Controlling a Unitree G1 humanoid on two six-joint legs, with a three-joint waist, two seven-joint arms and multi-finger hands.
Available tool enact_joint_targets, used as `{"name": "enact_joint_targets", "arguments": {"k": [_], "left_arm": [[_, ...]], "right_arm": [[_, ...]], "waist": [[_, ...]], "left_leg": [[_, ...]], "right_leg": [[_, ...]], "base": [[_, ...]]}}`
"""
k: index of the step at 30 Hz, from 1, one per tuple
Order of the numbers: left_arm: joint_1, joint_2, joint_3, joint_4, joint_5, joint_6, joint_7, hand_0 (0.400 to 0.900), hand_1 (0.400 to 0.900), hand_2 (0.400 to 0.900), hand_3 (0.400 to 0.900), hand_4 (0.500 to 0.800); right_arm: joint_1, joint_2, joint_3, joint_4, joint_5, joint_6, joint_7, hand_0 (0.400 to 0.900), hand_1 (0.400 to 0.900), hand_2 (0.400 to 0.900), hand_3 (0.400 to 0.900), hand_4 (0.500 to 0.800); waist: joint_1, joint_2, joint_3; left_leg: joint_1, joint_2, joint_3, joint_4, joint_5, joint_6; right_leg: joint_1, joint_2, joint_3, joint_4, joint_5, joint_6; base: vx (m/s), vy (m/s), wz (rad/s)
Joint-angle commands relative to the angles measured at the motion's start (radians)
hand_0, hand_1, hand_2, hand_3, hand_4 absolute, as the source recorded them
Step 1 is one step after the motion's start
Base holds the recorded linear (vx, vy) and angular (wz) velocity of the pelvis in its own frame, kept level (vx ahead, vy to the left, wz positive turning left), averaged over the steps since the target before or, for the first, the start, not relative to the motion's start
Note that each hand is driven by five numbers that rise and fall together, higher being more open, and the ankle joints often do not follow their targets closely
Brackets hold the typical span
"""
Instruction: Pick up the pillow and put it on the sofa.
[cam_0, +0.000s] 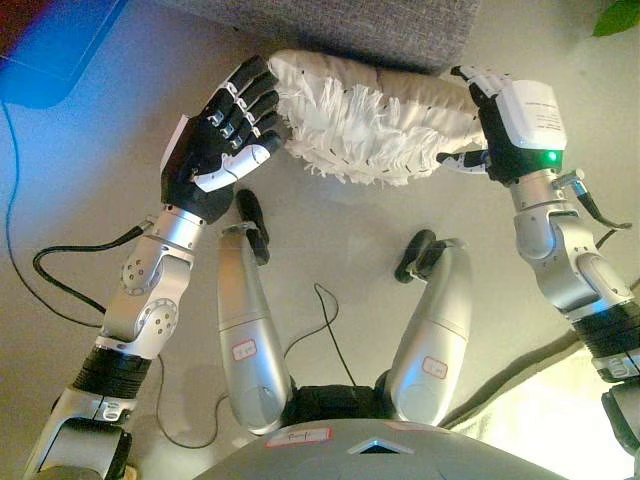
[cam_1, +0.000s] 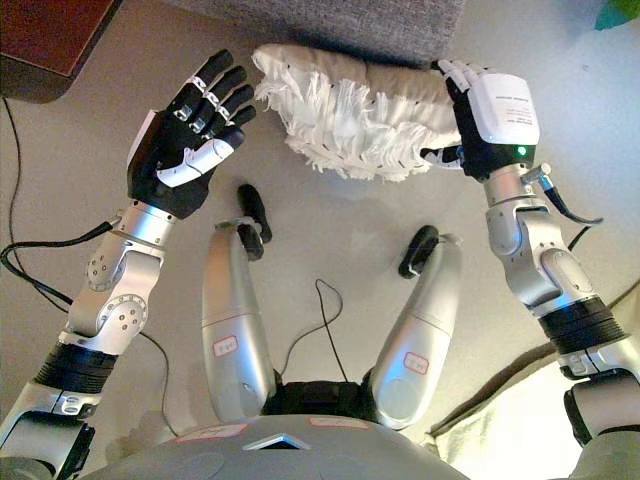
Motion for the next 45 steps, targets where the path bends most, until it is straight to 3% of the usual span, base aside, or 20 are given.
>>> {"name": "enact_joint_targets", "arguments": {"k": [1, 8, 15, 26, 34, 37, 42, 43, 44, 45], "left_arm": [[-0.009, -0.006, -0.002, -0.085, -0.031, -0.102, -0.056, 0.900, 0.900, 0.900, 0.900, 0.800], [0.015, 0.007, 0.002, -0.089, -0.043, -0.106, -0.078, 0.900, 0.900, 0.900, 0.900, 0.800], [0.025, 0.011, 0.007, -0.101, -0.034, -0.104, -0.062, 0.900, 0.900, 0.900, 0.900, 0.800], [-0.003, 0.017, -0.009, -0.102, 0.010, -0.092, -0.030, 0.900, 0.900, 0.900, 0.900, 0.800], [0.001, 0.018, -0.006, -0.125, 0.009, -0.058, -0.053, 0.900, 0.900, 0.900, 0.900, 0.800], [0.003, 0.011, -0.007, -0.125, 0.016, -0.047, -0.063, 0.900, 0.900, 0.900, 0.900, 0.800], [0.003, 0.007, 0.004, -0.138, 0.019, -0.012, -0.074, 0.900, 0.900, 0.900, 0.900, 0.800], [0.005, 0.007, 0.005, -0.142, 0.022, -0.006, -0.076, 0.900, 0.900, 0.900, 0.900, 0.800], [0.007, 0.006, 0.007, -0.145, 0.022, 0.001, -0.077, 0.900, 0.900, 0.900, 0.900, 0.800], [0.008, 0.004, 0.009, -0.146, 0.021, 0.006, -0.079, 0.900, 0.900, 0.900, 0.900, 0.800]], "right_arm": [[-0.059, -0.008, -0.047, -0.011, -0.059, 0.013, -0.092, 0.900, 0.900, 0.900, 0.900, 0.800], [-0.062, -0.008, -0.028, -0.011, -0.043, 0.024, -0.040, 0.900, 0.900, 0.900, 0.900, 0.800], [-0.078, -0.013, -0.019, -0.004, 0.005, 0.018, 0.011, 0.900, 0.900, 0.900, 0.900, 0.800], [-0.171, -0.004, 0.010, 0.098, -0.010, 0.033, -0.074, 0.900, 0.900, 0.900, 0.900, 0.800], [-0.218, 0.016, 0.025, 0.157, -0.002, 0.074, -0.049, 0.900, 0.900, 0.900, 0.900, 0.800], [-0.234, 0.031, 0.027, 0.167, -0.005, 0.083, -0.013, 0.900, 0.900, 0.900, 0.900, 0.800], [-0.265, 0.052, 0.048, 0.188, 0.018, 0.158, 0.119, 0.900, 0.900, 0.900, 0.900, 0.800], [-0.270, 0.053, 0.052, 0.192, 0.035, 0.168, 0.141, 0.455, 0.455, 0.455, 0.455, 0.533], [-0.273, 0.057, 0.053, 0.191, 0.043, 0.177, 0.156, 0.400, 0.400, 0.400, 0.400, 0.500], [-0.277, 0.063, 0.052, 0.193, 0.045, 0.175, 0.160, 0.400, 0.400, 0.400, 0.400, 0.500]], "waist": [[0.010, 0.033, -0.046], [0.016, 0.039, -0.043], [0.024, 0.037, -0.039], [0.048, 0.046, -0.025], [0.062, 0.060, -0.012], [0.065, 0.063, -0.012], [0.074, 0.066, -0.003], [0.076, 0.067, -0.002], [0.076, 0.067, 0.001], [0.078, 0.068, 0.003]], "left_leg": [[0.010, 0.061, -0.062, 0.230, -0.296, 0.000], [-0.066, 0.054, -0.100, 0.350, -0.320, -0.003], [-0.115, 0.047, -0.145, 0.445, -0.342, -0.011], [-0.187, 0.020, -0.200, 0.556, -0.373, -0.017], [-0.213, 0.002, -0.216, 0.611, -0.396, -0.015], [-0.216, -0.003, -0.219, 0.628, -0.403, -0.015], [-0.210, -0.002, -0.224, 0.648, -0.406, -0.014], [-0.208, -0.002, -0.224, 0.650, -0.406, -0.014], [-0.205, -0.001, -0.225, 0.652, -0.405, -0.013], [-0.203, -0.001, -0.224, 0.654, -0.405, -0.013]], "right_leg": [[-0.101, -0.003, 0.020, -0.013, 0.091, 0.019], [-0.186, -0.009, 0.052, 0.129, 0.026, 0.014], [-0.237, -0.010, 0.090, 0.249, -0.035, 0.008], [-0.313, -0.006, 0.139, 0.400, -0.108, -0.002], [-0.345, -0.009, 0.167, 0.458, -0.119, -0.008], [-0.349, -0.011, 0.176, 0.467, -0.115, -0.010], [-0.345, -0.019, 0.190, 0.480, -0.109, -0.015], [-0.343, -0.021, 0.191, 0.482, -0.108, -0.016], [-0.340, -0.022, 0.192, 0.484, -0.108, -0.017], [-0.338, -0.022, 0.192, 0.485, -0.107, -0.018]], "base": [[0.02, -0.013, 0.07], [0.02, -0.017, 0.09], [0.04, -0.018, 0.10], [0.03, -0.022, 0.14], [0.02, -0.016, 0.13], [0.04, 0.008, 0.08], [0.03, -0.001, 0.06], [0.03, -0.007, 0.06], [0.03, -0.009, 0.05], [0.02, -0.007, 0.03]]}}
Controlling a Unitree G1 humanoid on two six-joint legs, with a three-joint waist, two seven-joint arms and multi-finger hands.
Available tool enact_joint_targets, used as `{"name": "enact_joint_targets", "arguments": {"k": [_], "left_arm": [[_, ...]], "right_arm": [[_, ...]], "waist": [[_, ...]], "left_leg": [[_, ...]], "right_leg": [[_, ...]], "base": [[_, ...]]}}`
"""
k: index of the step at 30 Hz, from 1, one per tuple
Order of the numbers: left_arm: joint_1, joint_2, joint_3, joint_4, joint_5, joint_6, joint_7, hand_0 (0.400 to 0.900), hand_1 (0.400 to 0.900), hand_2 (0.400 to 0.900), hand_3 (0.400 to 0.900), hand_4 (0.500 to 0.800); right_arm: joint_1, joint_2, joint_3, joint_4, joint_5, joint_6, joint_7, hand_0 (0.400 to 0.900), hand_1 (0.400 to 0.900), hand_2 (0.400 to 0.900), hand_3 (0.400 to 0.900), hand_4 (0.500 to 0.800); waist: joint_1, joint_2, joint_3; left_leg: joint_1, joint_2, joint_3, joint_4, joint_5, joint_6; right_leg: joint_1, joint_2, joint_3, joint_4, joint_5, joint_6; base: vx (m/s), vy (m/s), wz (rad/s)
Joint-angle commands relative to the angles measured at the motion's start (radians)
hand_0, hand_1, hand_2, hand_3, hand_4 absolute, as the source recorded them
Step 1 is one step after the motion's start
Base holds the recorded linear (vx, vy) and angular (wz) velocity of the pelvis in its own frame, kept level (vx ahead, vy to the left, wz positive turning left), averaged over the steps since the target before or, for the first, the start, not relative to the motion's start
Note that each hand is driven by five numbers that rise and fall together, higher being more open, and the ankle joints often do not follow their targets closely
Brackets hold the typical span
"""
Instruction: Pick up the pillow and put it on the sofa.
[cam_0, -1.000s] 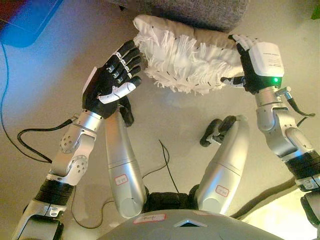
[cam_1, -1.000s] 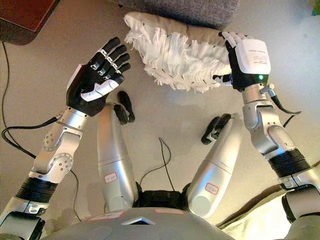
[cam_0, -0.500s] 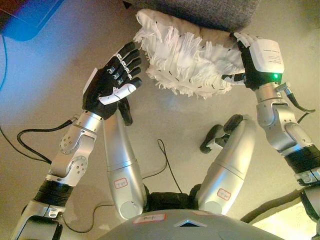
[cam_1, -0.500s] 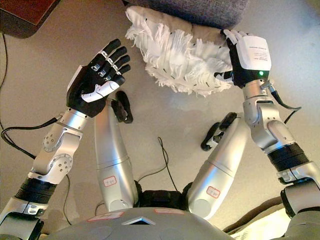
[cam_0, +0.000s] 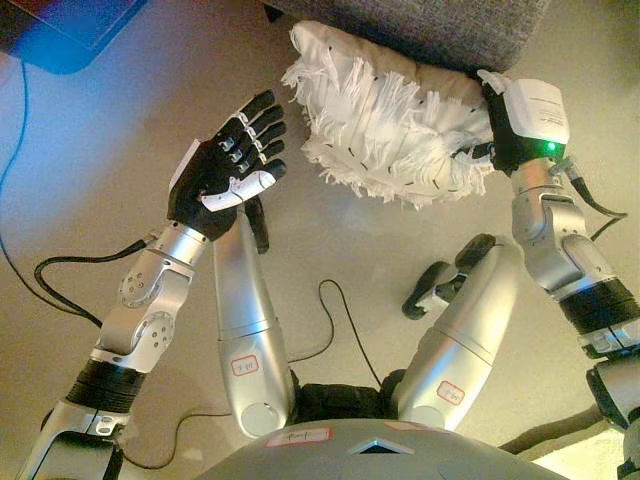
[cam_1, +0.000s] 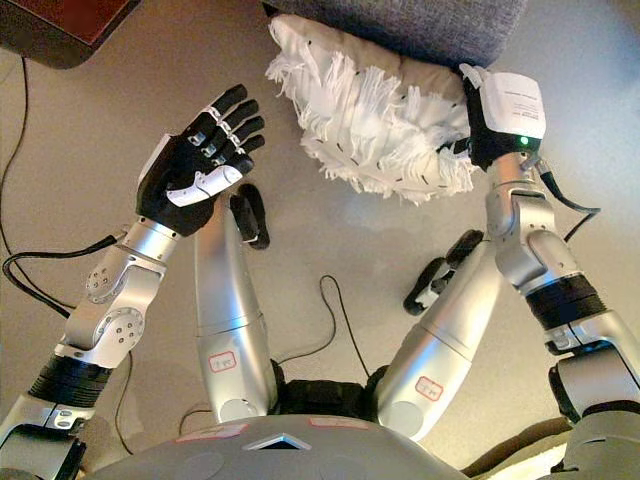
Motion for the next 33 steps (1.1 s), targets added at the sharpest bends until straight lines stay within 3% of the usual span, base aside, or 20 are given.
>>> {"name": "enact_joint_targets", "arguments": {"k": [1, 7, 14, 22, 27, 32, 33], "left_arm": [[-0.046, -0.024, 0.021, -0.130, 0.015, -0.046, -0.040, 0.900, 0.900, 0.900, 0.900, 0.800], [-0.040, -0.041, 0.023, -0.131, 0.031, -0.026, -0.050, 0.900, 0.900, 0.900, 0.900, 0.800], [-0.027, -0.054, 0.028, -0.134, 0.037, -0.009, -0.038, 0.900, 0.900, 0.900, 0.900, 0.800], [-0.010, -0.077, 0.079, -0.105, 0.027, 0.000, 0.077, 0.900, 0.900, 0.900, 0.900, 0.800], [-0.018, -0.102, 0.118, -0.088, 0.040, -0.041, 0.128, 0.900, 0.900, 0.900, 0.900, 0.800], [-0.041, -0.130, 0.140, -0.071, 0.068, -0.066, 0.238, 0.900, 0.900, 0.900, 0.900, 0.800], [-0.047, -0.132, 0.146, -0.069, 0.076, -0.070, 0.253, 0.900, 0.900, 0.900, 0.900, 0.800]], "right_arm": [[-0.124, 0.016, -0.026, 0.034, 0.012, 0.017, 0.029, 0.400, 0.400, 0.400, 0.400, 0.500], [-0.127, 0.046, -0.035, 0.024, 0.013, 0.039, 0.070, 0.400, 0.400, 0.400, 0.400, 0.500], [-0.107, 0.066, -0.053, 0.015, 0.045, 0.033, 0.062, 0.400, 0.400, 0.400, 0.400, 0.500], [-0.077, 0.097, -0.116, -0.035, 0.096, -0.008, 0.008, 0.400, 0.400, 0.400, 0.400, 0.500], [-0.067, 0.102, -0.144, -0.109, 0.065, -0.056, -0.023, 0.400, 0.400, 0.400, 0.400, 0.500], [-0.044, 0.085, -0.176, -0.187, 0.056, -0.107, -0.043, 0.400, 0.400, 0.400, 0.400, 0.500], [-0.041, 0.082, -0.185, -0.200, 0.057, -0.118, -0.051, 0.400, 0.400, 0.400, 0.400, 0.500]], "waist": [[0.034, 0.042, -0.004], [0.038, 0.039, -0.003], [0.039, 0.039, -0.003], [0.037, 0.033, -0.003], [0.029, 0.024, -0.008], [0.018, 0.014, -0.033], [0.017, 0.011, -0.037]], "left_leg": [[0.073, 0.046, -0.052, 0.187, -0.305, 0.056], [0.093, 0.052, -0.053, 0.183, -0.297, 0.059], [0.113, 0.059, -0.047, 0.182, -0.292, 0.064], [0.192, 0.059, 0.005, 0.099, -0.270, 0.079], [0.302, 0.061, 0.080, -0.061, -0.231, 0.097], [0.446, 0.059, 0.137, -0.304, -0.162, 0.113], [0.461, 0.056, 0.147, -0.364, -0.116, 0.121]], "right_leg": [[-0.107, 0.043, 0.023, -0.106, 0.203, -0.014], [-0.084, 0.033, 0.018, -0.122, 0.218, -0.019], [-0.058, 0.023, 0.013, -0.131, 0.227, -0.024], [0.031, 0.027, -0.044, -0.254, 0.272, -0.024], [0.143, 0.052, -0.115, -0.449, 0.349, -0.018], [0.278, 0.082, -0.162, -0.686, 0.449, -0.006], [0.296, 0.089, -0.169, -0.743, 0.493, -0.013]], "base": [[0.00, 0.000, 0.00], [0.01, 0.001, 0.01], [0.00, 0.000, 0.00], [0.00, 0.010, -0.03], [-0.05, 0.061, -0.18], [-0.03, 0.089, -0.22], [-0.11, 0.072, -0.17]]}}
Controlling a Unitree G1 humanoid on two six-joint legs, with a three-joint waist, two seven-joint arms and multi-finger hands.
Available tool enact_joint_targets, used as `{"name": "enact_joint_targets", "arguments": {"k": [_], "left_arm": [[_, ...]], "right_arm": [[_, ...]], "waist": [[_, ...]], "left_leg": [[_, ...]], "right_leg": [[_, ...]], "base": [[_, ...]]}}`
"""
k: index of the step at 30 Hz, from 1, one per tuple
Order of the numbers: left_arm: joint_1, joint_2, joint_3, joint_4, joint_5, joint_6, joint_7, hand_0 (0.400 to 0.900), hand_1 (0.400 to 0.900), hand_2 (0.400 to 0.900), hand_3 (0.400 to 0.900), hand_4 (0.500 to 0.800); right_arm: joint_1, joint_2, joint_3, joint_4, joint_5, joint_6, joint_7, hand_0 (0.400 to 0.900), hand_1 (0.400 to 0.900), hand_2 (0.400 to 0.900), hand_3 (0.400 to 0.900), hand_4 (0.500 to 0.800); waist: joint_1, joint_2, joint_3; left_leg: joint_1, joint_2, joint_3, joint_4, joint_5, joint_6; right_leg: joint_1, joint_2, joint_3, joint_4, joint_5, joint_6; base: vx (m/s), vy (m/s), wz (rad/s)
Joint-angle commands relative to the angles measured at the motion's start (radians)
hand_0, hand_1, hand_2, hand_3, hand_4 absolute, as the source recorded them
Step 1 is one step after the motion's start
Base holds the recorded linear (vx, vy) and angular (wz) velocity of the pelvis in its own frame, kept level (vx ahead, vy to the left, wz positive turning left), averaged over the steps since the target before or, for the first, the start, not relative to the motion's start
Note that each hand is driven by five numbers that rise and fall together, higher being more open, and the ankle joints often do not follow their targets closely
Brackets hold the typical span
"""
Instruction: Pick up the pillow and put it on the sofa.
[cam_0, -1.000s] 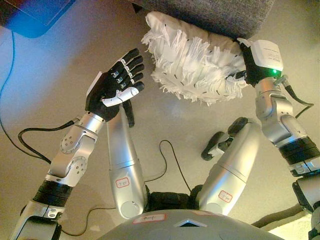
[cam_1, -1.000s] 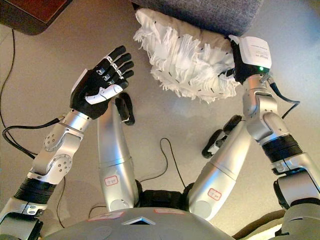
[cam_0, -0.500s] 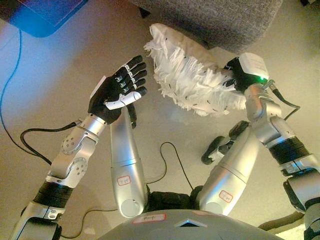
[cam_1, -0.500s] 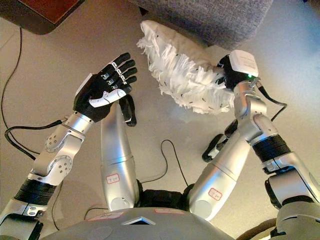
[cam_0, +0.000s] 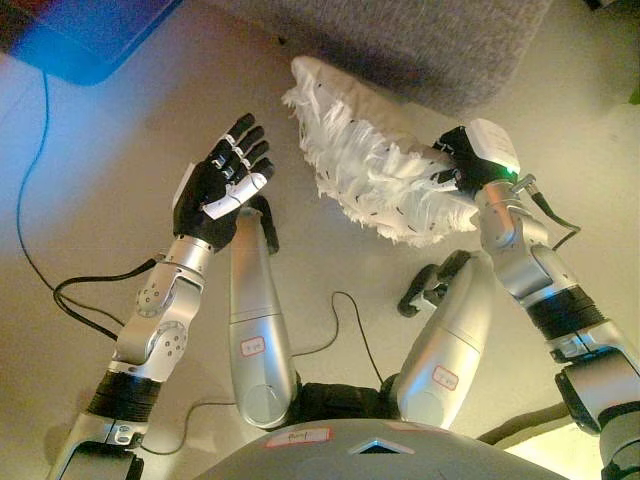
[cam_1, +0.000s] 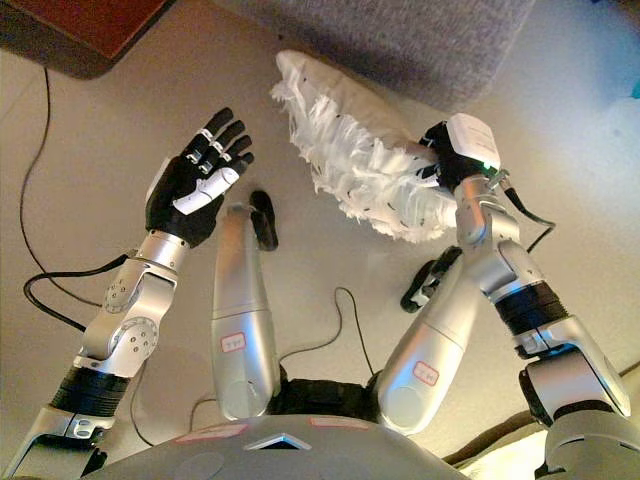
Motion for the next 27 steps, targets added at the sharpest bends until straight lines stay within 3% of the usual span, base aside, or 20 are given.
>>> {"name": "enact_joint_targets", "arguments": {"k": [1, 4, 7, 13, 19, 24, 27], "left_arm": [[-0.065, -0.004, 0.103, -0.068, 0.061, -0.130, 0.068, 0.900, 0.900, 0.900, 0.900, 0.800], [-0.071, -0.009, 0.119, -0.062, 0.079, -0.127, 0.100, 0.900, 0.900, 0.900, 0.900, 0.800], [-0.058, -0.011, 0.140, -0.065, 0.100, -0.100, 0.102, 0.900, 0.900, 0.900, 0.900, 0.800], [-0.014, -0.007, 0.172, -0.087, 0.126, -0.005, 0.081, 0.900, 0.900, 0.900, 0.900, 0.800], [0.058, -0.013, 0.190, -0.111, 0.151, 0.068, 0.101, 0.900, 0.900, 0.900, 0.900, 0.800], [0.109, -0.035, 0.202, -0.108, 0.151, 0.104, 0.102, 0.900, 0.900, 0.900, 0.900, 0.800], [0.129, -0.036, 0.214, -0.108, 0.131, 0.114, 0.121, 0.900, 0.900, 0.900, 0.900, 0.800]], "right_arm": [[-0.102, -0.040, -0.165, -0.169, -0.035, -0.142, -0.128, 0.400, 0.400, 0.400, 0.400, 0.500], [-0.085, -0.046, -0.192, -0.196, -0.038, -0.170, -0.139, 0.400, 0.400, 0.400, 0.400, 0.500], [-0.030, -0.058, -0.239, -0.234, -0.018, -0.204, -0.138, 0.400, 0.400, 0.400, 0.400, 0.500], [0.105, -0.081, -0.364, -0.340, 0.047, -0.285, -0.111, 0.400, 0.400, 0.400, 0.400, 0.500], [0.250, -0.080, -0.439, -0.475, 0.134, -0.363, -0.086, 0.400, 0.400, 0.400, 0.400, 0.500], [0.321, -0.091, -0.485, -0.542, 0.222, -0.393, -0.046, 0.400, 0.400, 0.400, 0.400, 0.500], [0.321, -0.113, -0.504, -0.562, 0.269, -0.399, -0.017, 0.400, 0.400, 0.400, 0.400, 0.500]], "waist": [[-0.004, 0.004, -0.040], [-0.002, -0.006, -0.056], [0.010, -0.031, -0.084], [0.026, -0.083, -0.136], [0.013, -0.128, -0.230], [-0.003, -0.144, -0.325], [-0.006, -0.147, -0.374]], "left_leg": [[0.174, 0.038, 0.055, -0.058, -0.128, 0.085], [0.260, 0.033, 0.077, -0.191, -0.082, 0.087], [0.374, 0.010, 0.096, -0.336, -0.043, 0.087], [0.564, -0.008, 0.122, -0.510, -0.004, 0.086], [0.801, -0.009, 0.181, -0.721, 0.055, 0.082], [0.974, -0.019, 0.222, -0.862, 0.077, 0.082], [1.033, -0.018, 0.235, -0.908, 0.082, 0.081]], "right_leg": [[-0.018, 0.050, -0.009, -0.344, 0.369, -0.043], [0.078, 0.055, -0.035, -0.477, 0.411, -0.036], [0.214, 0.035, -0.097, -0.651, 0.467, -0.017], [0.437, 0.016, -0.207, -0.875, 0.559, 0.001], [0.691, 0.085, -0.272, -1.106, 0.625, 0.019], [0.852, 0.156, -0.266, -1.251, 0.642, 0.029], [0.900, 0.165, -0.267, -1.297, 0.651, 0.030]], "base": [[-0.11, 0.065, -0.16], [0.01, 0.048, -0.11], [0.10, 0.008, -0.05], [0.09, -0.027, -0.09], [0.17, -0.048, -0.17], [0.23, 0.009, -0.09], [0.14, 0.034, -0.02]]}}
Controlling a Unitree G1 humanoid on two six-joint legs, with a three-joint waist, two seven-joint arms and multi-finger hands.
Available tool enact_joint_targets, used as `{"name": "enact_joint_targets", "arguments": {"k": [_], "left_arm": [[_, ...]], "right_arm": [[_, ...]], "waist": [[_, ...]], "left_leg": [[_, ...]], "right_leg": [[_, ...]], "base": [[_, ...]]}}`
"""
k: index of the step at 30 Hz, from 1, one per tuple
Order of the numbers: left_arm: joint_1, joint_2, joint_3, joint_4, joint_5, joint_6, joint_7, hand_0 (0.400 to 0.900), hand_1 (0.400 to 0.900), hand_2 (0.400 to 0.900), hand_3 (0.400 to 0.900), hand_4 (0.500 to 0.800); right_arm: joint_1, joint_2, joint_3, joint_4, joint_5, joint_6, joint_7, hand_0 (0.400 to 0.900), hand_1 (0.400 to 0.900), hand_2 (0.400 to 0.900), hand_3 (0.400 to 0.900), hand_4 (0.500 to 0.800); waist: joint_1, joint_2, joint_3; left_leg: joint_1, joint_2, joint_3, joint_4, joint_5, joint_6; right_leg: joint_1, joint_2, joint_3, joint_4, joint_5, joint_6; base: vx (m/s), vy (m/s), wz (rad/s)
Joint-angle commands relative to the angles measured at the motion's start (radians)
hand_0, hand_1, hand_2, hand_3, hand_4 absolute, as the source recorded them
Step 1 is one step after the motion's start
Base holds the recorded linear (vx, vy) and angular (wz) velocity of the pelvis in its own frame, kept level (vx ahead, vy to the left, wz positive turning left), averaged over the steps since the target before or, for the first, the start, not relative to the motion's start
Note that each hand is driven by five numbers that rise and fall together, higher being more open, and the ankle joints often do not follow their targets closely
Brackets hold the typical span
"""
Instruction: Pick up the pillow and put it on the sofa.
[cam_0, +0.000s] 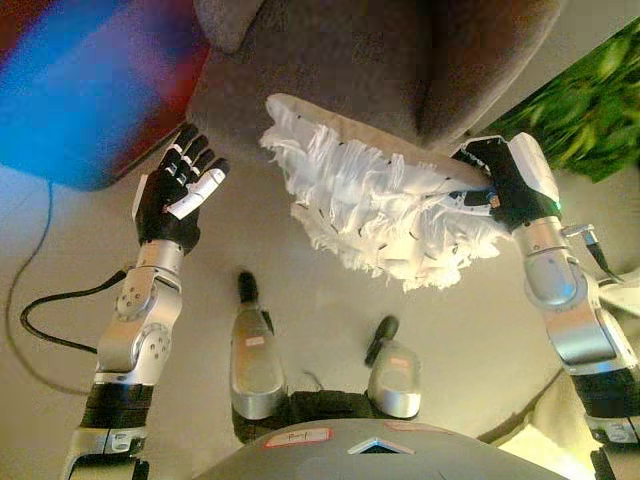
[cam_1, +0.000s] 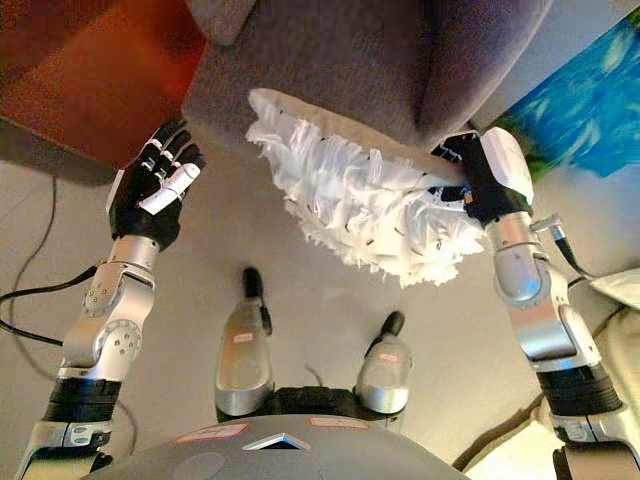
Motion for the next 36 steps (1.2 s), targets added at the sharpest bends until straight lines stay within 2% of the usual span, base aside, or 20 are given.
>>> {"name": "enact_joint_targets", "arguments": {"k": [1, 6, 11, 17, 20, 23, 25, 35, 36], "left_arm": [[0.043, 0.002, 0.029, -0.079, 0.018, -0.056, 0.010, 0.900, 0.900, 0.900, 0.900, 0.800], [0.065, 0.002, 0.055, -0.069, 0.015, -0.041, 0.023, 0.900, 0.900, 0.900, 0.900, 0.800], [0.100, 0.012, 0.073, -0.080, 0.012, -0.022, -0.036, 0.900, 0.900, 0.900, 0.900, 0.800], [0.143, 0.050, 0.084, -0.134, -0.001, -0.007, -0.113, 0.900, 0.900, 0.900, 0.900, 0.800], [0.155, 0.072, 0.093, -0.143, -0.024, -0.006, -0.131, 0.900, 0.900, 0.900, 0.900, 0.800], [0.156, 0.077, 0.095, -0.142, -0.028, -0.008, -0.139, 0.900, 0.900, 0.900, 0.900, 0.800], [0.167, 0.094, 0.100, -0.142, -0.037, -0.006, -0.192, 0.900, 0.900, 0.900, 0.900, 0.800], [0.165, 0.163, 0.118, -0.145, -0.052, 0.009, -0.272, 0.900, 0.900, 0.900, 0.900, 0.800], [0.163, 0.171, 0.118, -0.148, -0.052, 0.011, -0.280, 0.900, 0.900, 0.900, 0.900, 0.800]], "right_arm": [[-0.127, -0.078, -0.153, -0.148, 0.117, -0.157, -0.055, 0.400, 0.400, 0.400, 0.400, 0.500], [-0.178, -0.143, -0.162, -0.120, 0.195, -0.133, 0.031, 0.400, 0.400, 0.400, 0.400, 0.500], [-0.281, -0.228, -0.118, 0.029, 0.277, -0.071, 0.098, 0.400, 0.400, 0.400, 0.400, 0.500], [-0.436, -0.282, 0.001, 0.276, 0.340, -0.085, 0.055, 0.400, 0.400, 0.400, 0.400, 0.500], [-0.512, -0.283, 0.059, 0.374, 0.357, -0.088, 0.049, 0.400, 0.400, 0.400, 0.400, 0.500], [-0.537, -0.281, 0.080, 0.406, 0.352, -0.094, 0.047, 0.400, 0.400, 0.400, 0.400, 0.500], [-0.619, -0.293, 0.143, 0.505, 0.348, -0.095, 0.053, 0.400, 0.400, 0.400, 0.400, 0.500], [-0.869, -0.347, 0.324, 0.825, 0.343, -0.043, 0.047, 0.400, 0.400, 0.400, 0.400, 0.500], [-0.900, -0.356, 0.355, 0.872, 0.339, 0.006, 0.033, 0.508, 0.508, 0.508, 0.508, 0.565]], "waist": [[-0.004, 0.020, -0.227], [0.015, 0.016, -0.282], [0.059, -0.009, -0.310], [0.120, -0.038, -0.314], [0.147, -0.044, -0.309], [0.156, -0.046, -0.306], [0.195, -0.049, -0.294], [0.283, -0.073, -0.255], [0.293, -0.077, -0.249]], "left_leg": [[0.211, 0.022, 0.018, -0.101, -0.076, 0.063], [0.281, 0.017, 0.029, -0.201, -0.047, 0.049], [0.305, 0.012, 0.018, -0.254, -0.026, 0.036], [0.294, 0.017, -0.013, -0.259, -0.017, 0.029], [0.289, 0.018, -0.031, -0.257, -0.013, 0.030], [0.288, 0.017, -0.041, -0.256, -0.012, 0.030], [0.283, 0.014, -0.078, -0.256, -0.013, 0.027], [0.246, 0.033, -0.136, -0.245, -0.012, 0.013], [0.240, 0.037, -0.141, -0.244, -0.011, 0.012]], "right_leg": [[-0.027, 0.030, 0.021, -0.124, 0.188, -0.026], [0.031, 0.041, -0.014, -0.172, 0.193, -0.024], [0.070, 0.045, -0.063, -0.187, 0.201, -0.024], [0.099, 0.053, -0.110, -0.197, 0.196, -0.029], [0.111, 0.055, -0.128, -0.197, 0.195, -0.030], [0.115, 0.054, -0.134, -0.195, 0.195, -0.029], [0.133, 0.057, -0.152, -0.203, 0.195, -0.027], [0.145, 0.061, -0.187, -0.214, 0.207, -0.009], [0.143, 0.059, -0.191, -0.215, 0.211, -0.006]], "base": [[0.11, 0.034, 0.03], [0.10, 0.037, 0.10], [0.11, -0.009, 0.25], [0.11, -0.047, 0.21], [0.11, -0.033, 0.14], [0.08, -0.027, 0.09], [0.16, -0.078, 0.19], [0.06, -0.099, 0.08], [0.02, -0.120, 0.09]]}}
